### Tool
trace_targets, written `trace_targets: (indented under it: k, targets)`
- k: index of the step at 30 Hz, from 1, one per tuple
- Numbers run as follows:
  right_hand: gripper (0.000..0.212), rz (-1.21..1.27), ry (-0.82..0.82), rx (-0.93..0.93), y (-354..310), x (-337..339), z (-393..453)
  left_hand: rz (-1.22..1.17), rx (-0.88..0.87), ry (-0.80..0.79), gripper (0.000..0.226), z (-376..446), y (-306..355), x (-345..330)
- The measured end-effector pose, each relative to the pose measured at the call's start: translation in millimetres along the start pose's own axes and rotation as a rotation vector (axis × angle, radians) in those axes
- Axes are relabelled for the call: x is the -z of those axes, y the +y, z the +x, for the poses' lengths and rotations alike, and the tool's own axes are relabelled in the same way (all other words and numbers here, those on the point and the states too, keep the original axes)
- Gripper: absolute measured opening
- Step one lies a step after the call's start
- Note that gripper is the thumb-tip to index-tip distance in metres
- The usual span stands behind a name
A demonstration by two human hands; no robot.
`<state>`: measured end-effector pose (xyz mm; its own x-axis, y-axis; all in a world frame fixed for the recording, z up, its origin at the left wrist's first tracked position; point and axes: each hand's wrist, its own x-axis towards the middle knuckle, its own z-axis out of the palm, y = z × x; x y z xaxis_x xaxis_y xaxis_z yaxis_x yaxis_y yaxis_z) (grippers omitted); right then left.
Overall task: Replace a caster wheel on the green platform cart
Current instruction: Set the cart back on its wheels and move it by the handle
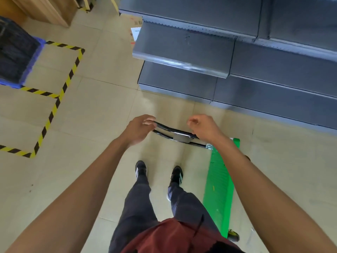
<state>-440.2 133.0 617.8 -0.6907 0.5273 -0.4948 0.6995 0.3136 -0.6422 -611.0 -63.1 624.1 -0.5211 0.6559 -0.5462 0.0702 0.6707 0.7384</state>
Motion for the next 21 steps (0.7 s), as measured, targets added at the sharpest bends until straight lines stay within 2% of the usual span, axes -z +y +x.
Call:
trace_targets:
  k: [11, 18, 21]
  targets:
    - [0.028, 0.012, 0.060, -0.160, 6.1, -22.0, 67.2, 0.071, -0.010, -0.241, 0.026, 109.4, -15.7, 12.5]
    - [0.028, -0.006, 0.056, -0.256, 21.7, -44.3, 94.4, 0.087, 0.033, -0.332, 0.019, 154.8, -44.6, 21.5]
    - [0.027, -0.006, 0.065, -0.290, 33.6, -56.0, 107.8, 0.164, 0.007, -0.342, 0.020, 172.7, -50.7, 17.5]
